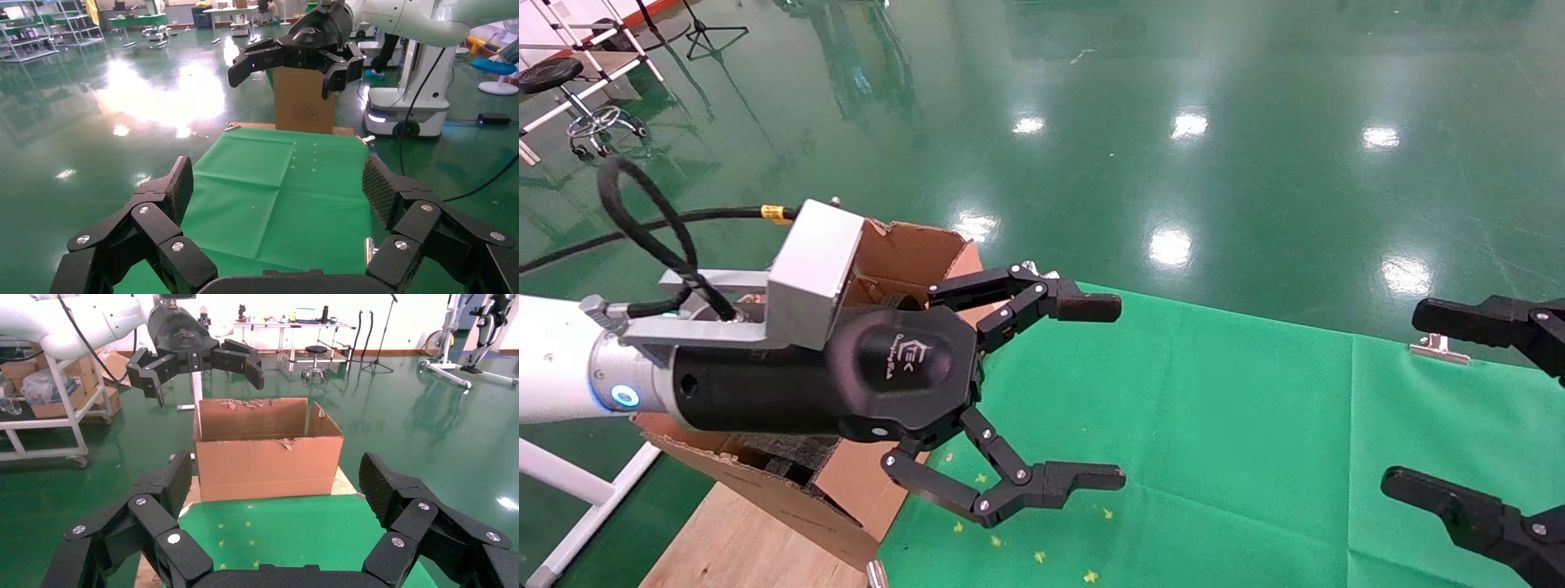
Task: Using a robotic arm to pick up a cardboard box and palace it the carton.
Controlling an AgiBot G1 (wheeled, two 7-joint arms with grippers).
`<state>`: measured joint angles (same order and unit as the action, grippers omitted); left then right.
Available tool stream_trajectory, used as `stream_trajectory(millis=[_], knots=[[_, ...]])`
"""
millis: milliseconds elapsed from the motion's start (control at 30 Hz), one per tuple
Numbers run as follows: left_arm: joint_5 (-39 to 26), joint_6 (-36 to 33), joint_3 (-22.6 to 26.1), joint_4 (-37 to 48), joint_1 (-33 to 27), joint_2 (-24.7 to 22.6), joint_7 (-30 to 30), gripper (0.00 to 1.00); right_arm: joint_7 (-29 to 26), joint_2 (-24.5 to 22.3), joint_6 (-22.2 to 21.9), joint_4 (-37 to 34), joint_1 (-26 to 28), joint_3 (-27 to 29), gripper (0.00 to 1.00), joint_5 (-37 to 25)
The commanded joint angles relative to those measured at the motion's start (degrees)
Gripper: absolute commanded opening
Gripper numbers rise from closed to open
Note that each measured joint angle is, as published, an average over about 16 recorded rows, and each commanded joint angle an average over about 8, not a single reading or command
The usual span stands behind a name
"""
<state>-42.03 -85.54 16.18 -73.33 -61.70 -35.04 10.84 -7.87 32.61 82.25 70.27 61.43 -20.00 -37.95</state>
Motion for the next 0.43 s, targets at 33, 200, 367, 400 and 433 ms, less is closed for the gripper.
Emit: stream_trajectory(millis=[33, 200, 367, 400, 433], knots=[[0.0, 0.01, 0.01, 0.01, -0.01, 0.0, 0.0, 1.0, 0.0, 0.0, 0.0, 0.0, 0.0, 0.0, 1.0, 0.0], [-0.03, 0.02, 0.02, 0.02, -0.02, 0.0, 0.0, 1.0, 0.0, 0.0, 0.0, 0.0, 0.0, 0.0, 1.0, 0.0], [-0.04, 0.02, 0.02, 0.03, -0.03, 0.0, 0.0, 1.0, 0.0, 0.0, 0.0, 0.0, 0.0, 0.0, 1.0, 0.0], [-0.04, 0.02, 0.02, 0.03, -0.03, 0.0, 0.0, 1.0, 0.0, 0.0, 0.0, 0.0, 0.0, 0.0, 1.0, 0.0], [-0.04, 0.02, 0.02, 0.03, -0.03, 0.0, 0.0, 1.0, 0.0, 0.0, 0.0, 0.0, 0.0, 0.0, 1.0, 0.0]])
